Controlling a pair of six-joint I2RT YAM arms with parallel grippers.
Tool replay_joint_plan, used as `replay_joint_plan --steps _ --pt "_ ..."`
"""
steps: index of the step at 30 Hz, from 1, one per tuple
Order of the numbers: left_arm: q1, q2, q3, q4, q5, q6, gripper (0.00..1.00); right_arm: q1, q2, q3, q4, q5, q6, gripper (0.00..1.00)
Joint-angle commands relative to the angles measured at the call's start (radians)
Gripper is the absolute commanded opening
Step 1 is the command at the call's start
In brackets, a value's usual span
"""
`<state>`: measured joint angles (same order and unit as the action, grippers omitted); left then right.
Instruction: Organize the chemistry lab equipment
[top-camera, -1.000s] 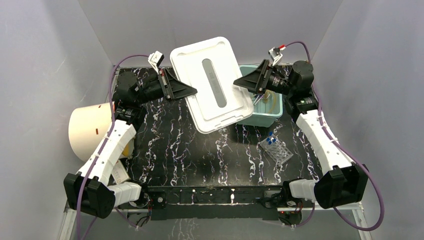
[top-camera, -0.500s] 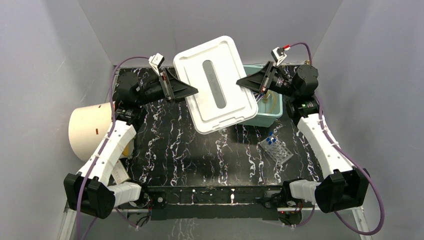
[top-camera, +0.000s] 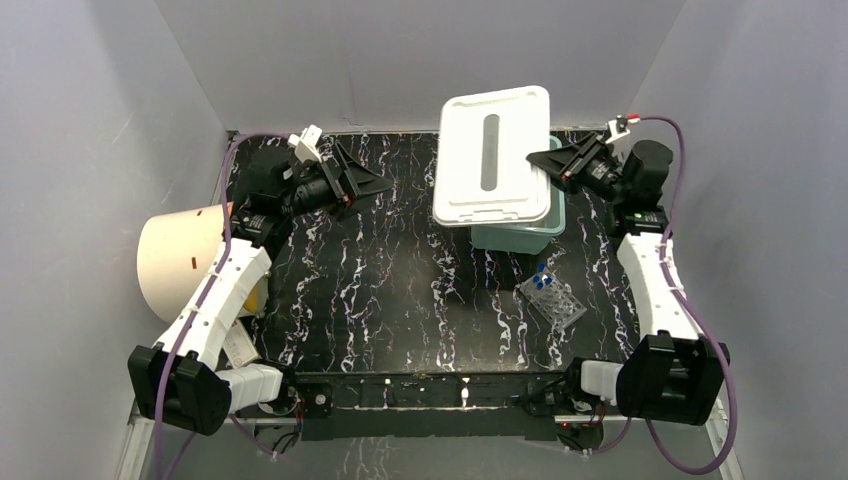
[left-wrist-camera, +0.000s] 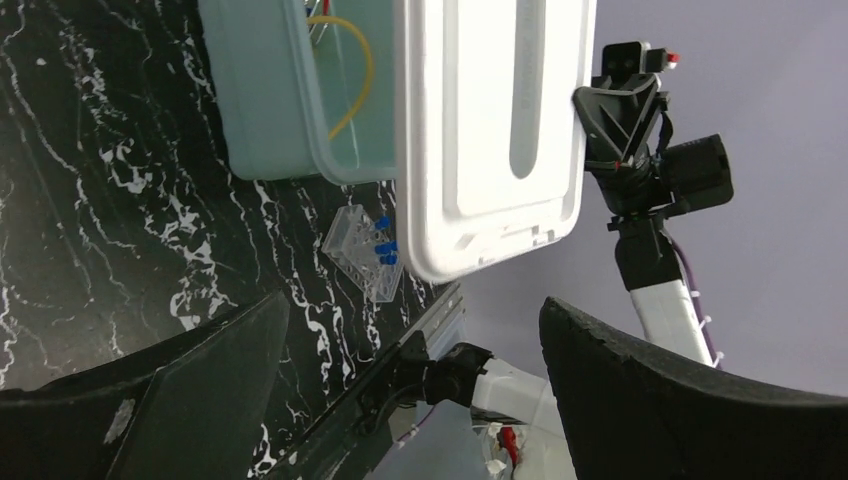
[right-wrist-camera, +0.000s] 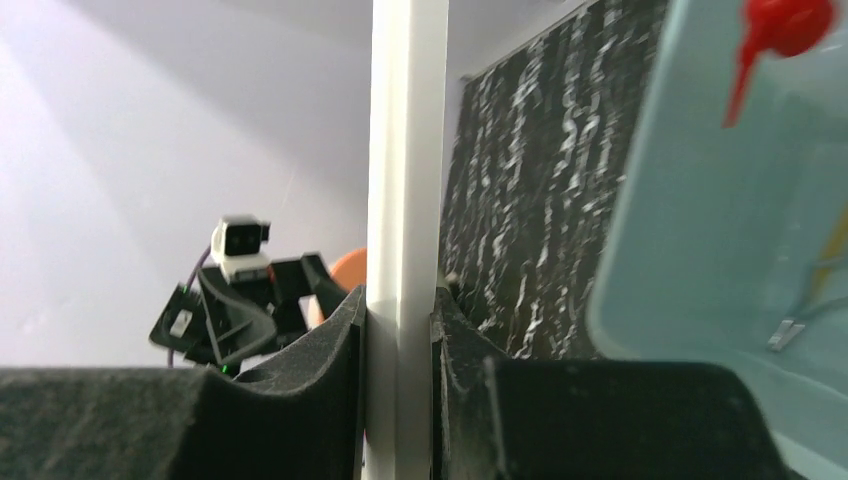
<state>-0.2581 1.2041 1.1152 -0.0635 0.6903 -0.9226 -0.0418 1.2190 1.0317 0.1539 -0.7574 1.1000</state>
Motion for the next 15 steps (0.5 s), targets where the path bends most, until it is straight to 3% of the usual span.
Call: replay_joint_plan --steps 1,15 --pt "0.005 -0.026 -0.018 -0.086 -0.036 0.034 0.96 -0.101 -0.031 0.001 -0.033 0.035 -0.065 0.00" --pt "0.004 -0.050 -0.086 -0.116 -0.002 0.045 0.96 -0.225 0.178 0.112 -0.171 -0.088 -0.210 0.01"
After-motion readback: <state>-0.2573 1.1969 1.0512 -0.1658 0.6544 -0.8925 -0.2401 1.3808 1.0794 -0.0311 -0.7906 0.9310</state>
